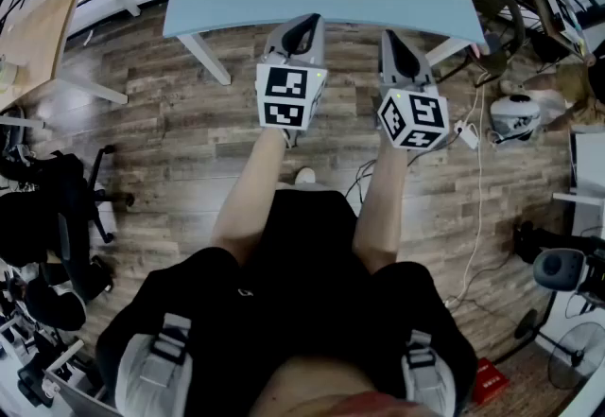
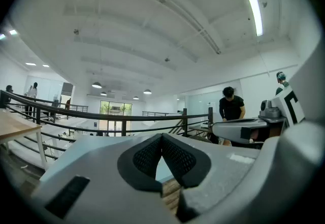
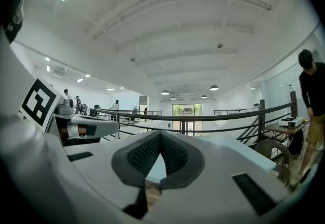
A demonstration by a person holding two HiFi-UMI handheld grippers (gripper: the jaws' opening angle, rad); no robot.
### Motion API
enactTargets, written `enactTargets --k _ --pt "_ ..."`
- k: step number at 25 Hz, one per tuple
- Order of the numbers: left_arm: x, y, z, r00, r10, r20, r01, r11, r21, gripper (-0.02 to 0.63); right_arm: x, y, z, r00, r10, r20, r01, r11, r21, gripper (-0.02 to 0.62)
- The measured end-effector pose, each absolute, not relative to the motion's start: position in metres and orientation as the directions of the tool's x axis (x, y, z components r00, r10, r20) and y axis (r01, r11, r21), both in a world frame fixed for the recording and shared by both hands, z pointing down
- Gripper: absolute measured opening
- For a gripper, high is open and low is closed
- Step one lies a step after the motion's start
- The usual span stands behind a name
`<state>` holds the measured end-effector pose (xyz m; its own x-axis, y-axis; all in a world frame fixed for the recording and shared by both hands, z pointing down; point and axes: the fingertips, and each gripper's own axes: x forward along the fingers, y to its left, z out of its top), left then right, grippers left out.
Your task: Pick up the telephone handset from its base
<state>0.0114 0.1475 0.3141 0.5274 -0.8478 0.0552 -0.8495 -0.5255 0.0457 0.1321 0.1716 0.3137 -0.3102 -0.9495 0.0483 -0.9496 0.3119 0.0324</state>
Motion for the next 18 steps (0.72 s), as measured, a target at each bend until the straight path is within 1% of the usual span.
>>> enactTargets --k 6,13,18 --pt "0.025 0.142 0.321 0.521 -0.851 0.070 -0.854 -0.518 0.051 0.000 0.146 0.164 0.321 -0.340 -0.940 0.020 -0.939 0.338 -0.067 -0.006" --pt "0.034 0.138 0.319 0.505 -0.861 0.060 -0.863 -0.503 0.043 0.000 0.182 0.151 0.333 -0.281 -0.959 0.039 -0.954 0.274 -0.123 -0.006" --pt "0.031 0.133 0.312 0.473 -0.880 0.046 -0.881 -0.472 0.037 0.000 0.183 0.140 0.325 -0.315 -0.949 0.024 -0.941 0.309 -0.141 -0.006"
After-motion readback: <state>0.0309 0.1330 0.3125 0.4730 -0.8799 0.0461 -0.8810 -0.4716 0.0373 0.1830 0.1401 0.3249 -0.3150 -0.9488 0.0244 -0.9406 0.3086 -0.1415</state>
